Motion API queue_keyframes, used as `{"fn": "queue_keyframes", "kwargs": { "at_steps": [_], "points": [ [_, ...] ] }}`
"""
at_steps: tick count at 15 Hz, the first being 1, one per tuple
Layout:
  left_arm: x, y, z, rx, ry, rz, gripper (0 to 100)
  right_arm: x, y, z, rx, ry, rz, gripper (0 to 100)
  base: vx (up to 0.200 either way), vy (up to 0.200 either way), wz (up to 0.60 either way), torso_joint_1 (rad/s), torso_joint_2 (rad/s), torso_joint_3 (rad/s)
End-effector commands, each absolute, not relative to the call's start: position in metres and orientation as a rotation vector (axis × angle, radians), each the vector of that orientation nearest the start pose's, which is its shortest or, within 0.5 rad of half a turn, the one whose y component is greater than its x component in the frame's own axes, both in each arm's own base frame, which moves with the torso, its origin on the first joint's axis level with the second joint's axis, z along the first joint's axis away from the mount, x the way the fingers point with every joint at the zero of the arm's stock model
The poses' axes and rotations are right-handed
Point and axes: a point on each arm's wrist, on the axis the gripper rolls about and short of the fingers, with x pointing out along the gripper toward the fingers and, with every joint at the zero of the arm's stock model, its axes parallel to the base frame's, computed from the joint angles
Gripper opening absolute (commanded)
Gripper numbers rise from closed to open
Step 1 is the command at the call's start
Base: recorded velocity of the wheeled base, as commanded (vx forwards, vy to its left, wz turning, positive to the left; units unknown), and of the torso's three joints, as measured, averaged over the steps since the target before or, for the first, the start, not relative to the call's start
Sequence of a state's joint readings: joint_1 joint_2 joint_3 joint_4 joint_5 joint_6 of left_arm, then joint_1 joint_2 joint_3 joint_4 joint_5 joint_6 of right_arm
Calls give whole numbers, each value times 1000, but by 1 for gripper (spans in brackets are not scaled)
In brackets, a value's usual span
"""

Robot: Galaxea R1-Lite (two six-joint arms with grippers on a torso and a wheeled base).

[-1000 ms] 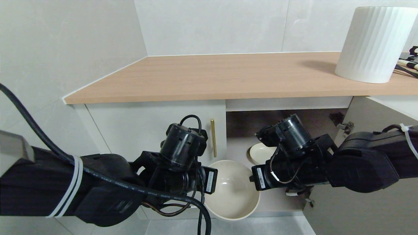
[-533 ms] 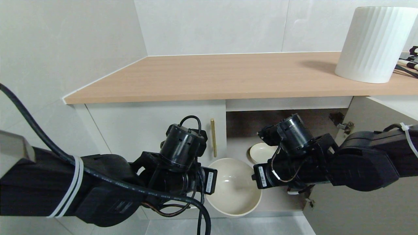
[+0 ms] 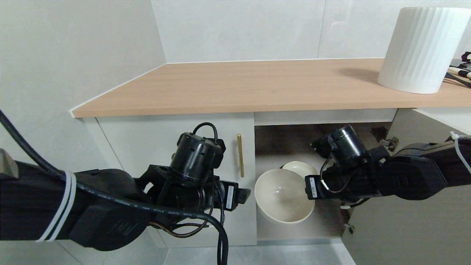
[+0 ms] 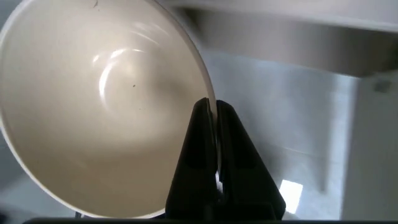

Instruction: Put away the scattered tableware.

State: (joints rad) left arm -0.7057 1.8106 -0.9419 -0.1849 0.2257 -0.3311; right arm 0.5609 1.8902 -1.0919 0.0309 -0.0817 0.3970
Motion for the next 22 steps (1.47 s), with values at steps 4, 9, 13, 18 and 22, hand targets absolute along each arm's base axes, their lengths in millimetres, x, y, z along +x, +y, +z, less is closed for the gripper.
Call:
{"fn": "queue_keyframes", "kwargs": {
  "at_steps": [4,9,13,18,22],
  "points": [
    [246,-202,147,-12,670,-353,100,343,152,108,173,871,56,0,0,0,0,0,0,0],
    [246,-202,147,-13,668,-350,100,392,144,84,284,819,-143,0,0,0,0,0,0,0],
    [249,-201,145,-14,672,-342,100,417,132,74,382,787,-226,0,0,0,0,0,0,0],
    [249,-201,145,-14,672,-342,100,436,129,65,414,764,-251,0,0,0,0,0,0,0],
    [250,-200,145,-15,672,-339,100,445,132,59,413,752,-254,0,0,0,0,0,0,0]
  ]
}}
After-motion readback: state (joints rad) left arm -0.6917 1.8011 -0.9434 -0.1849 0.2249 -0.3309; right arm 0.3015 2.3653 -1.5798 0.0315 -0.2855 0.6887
